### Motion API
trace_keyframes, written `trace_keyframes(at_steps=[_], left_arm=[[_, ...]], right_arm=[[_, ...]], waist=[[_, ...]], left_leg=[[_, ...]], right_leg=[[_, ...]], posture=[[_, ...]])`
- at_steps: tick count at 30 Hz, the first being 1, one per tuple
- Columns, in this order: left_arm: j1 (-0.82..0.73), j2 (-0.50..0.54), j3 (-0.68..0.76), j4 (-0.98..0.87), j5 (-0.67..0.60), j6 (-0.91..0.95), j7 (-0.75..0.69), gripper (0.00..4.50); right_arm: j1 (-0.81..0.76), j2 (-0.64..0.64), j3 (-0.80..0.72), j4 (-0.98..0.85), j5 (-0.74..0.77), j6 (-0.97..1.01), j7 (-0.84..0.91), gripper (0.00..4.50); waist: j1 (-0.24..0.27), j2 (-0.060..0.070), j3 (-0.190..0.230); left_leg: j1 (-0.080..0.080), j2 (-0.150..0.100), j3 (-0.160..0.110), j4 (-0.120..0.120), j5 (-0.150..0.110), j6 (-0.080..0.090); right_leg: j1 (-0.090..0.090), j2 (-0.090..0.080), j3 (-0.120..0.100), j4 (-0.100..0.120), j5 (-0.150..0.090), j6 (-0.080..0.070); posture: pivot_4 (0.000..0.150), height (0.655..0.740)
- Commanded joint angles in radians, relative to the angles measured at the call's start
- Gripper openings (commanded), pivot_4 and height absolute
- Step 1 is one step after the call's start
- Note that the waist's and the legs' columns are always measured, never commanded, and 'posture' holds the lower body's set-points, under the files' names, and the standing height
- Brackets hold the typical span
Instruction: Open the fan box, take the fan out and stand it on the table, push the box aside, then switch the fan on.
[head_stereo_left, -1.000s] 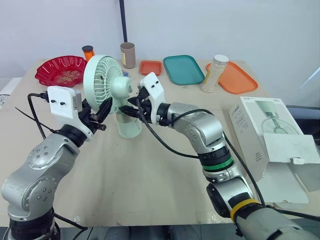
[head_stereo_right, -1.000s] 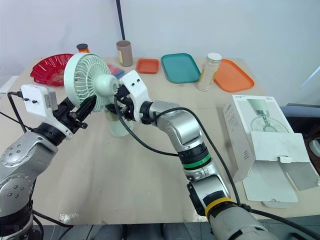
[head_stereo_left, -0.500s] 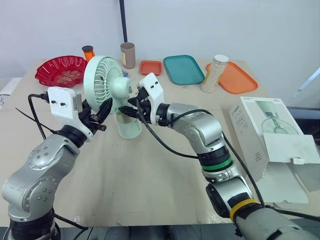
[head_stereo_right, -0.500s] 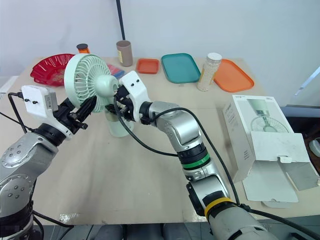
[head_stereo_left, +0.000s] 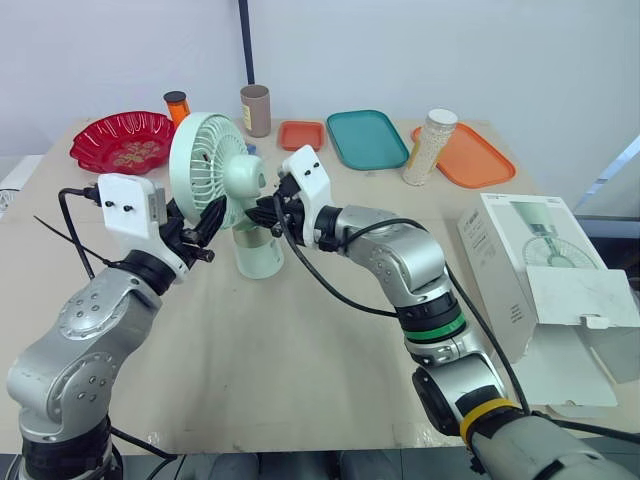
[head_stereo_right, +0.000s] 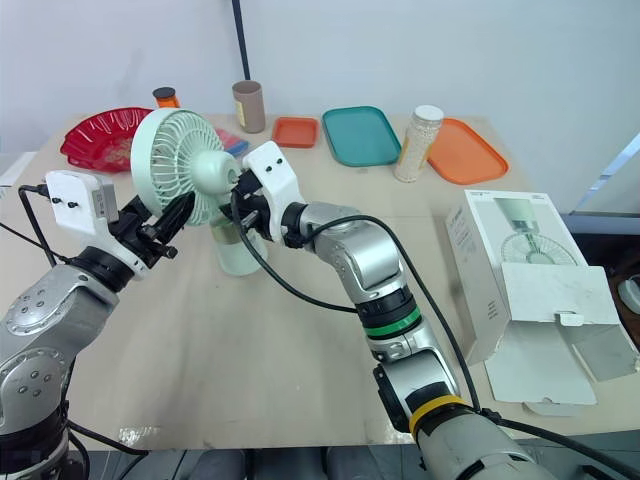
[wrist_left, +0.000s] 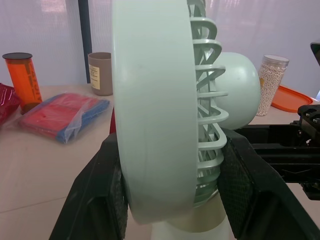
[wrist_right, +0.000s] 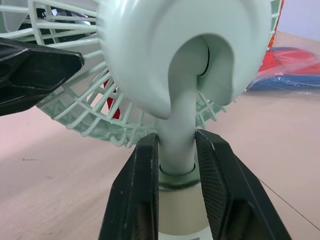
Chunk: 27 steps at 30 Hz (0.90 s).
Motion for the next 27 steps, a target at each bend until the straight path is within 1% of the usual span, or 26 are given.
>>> trace_keyframes(at_steps=[1,25,27], left_arm=[[-0.038,0.001,0.015,-0.060,-0.002,-0.038,0.003,1.90],[-0.038,0.003,0.006,-0.069,0.006,-0.044,0.014,1.90],[-0.038,0.004,0.005,-0.070,0.008,-0.047,0.013,2.94]], right_arm=[[-0.008,0.014,0.001,-0.027,0.012,-0.007,0.010,1.01],[0.002,0.014,0.004,-0.039,0.009,-0.002,0.010,1.01],[0.003,0.015,0.004,-0.041,0.008,-0.001,0.010,0.92]], waist=[[0.000,0.000,0.000],[0.000,0.000,0.000],[0.000,0.000,0.000]], left_leg=[[0.000,0.000,0.000,0.000,0.000,0.000],[0.000,0.000,0.000,0.000,0.000,0.000],[0.000,0.000,0.000,0.000,0.000,0.000]], right_leg=[[0.000,0.000,0.000,0.000,0.000,0.000],[0.000,0.000,0.000,0.000,0.000,0.000],[0.000,0.000,0.000,0.000,0.000,0.000]], posture=[[0.150,0.7400],[0.150,0.7400],[0.150,0.7400]])
